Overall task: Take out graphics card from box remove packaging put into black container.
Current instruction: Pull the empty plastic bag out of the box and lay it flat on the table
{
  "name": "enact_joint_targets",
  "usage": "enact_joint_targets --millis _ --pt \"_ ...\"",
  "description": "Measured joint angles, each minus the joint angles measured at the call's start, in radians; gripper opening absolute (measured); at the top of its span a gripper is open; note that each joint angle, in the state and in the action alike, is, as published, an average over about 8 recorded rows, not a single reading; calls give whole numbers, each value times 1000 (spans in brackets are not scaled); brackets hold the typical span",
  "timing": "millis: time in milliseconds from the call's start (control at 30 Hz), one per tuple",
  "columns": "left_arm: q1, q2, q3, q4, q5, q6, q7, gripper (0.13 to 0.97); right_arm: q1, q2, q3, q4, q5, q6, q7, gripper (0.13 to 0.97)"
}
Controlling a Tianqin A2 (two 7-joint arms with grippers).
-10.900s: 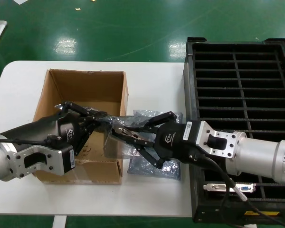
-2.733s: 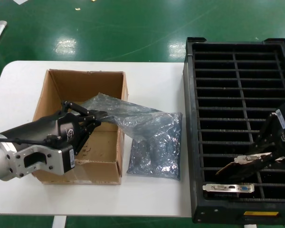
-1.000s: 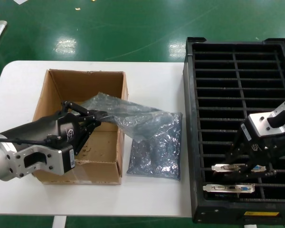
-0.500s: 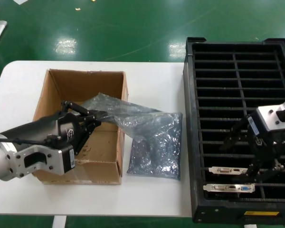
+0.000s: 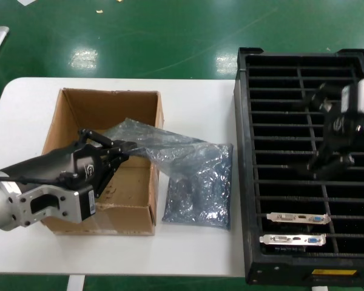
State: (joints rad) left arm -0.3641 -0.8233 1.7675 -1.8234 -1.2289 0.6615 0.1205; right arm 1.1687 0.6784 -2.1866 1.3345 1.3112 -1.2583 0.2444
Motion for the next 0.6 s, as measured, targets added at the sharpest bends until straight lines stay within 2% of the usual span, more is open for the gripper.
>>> enact_joint_targets --millis 267,300,600 --pt "0 0 0 0 0 0 0 138 -127 3 166 -29 68 224 33 841" --pt "0 0 0 0 0 0 0 138 -137 1 184 -41 82 243 32 841" --pt "0 0 0 0 0 0 0 138 -172 -3 286 -138 182 309 -9 936"
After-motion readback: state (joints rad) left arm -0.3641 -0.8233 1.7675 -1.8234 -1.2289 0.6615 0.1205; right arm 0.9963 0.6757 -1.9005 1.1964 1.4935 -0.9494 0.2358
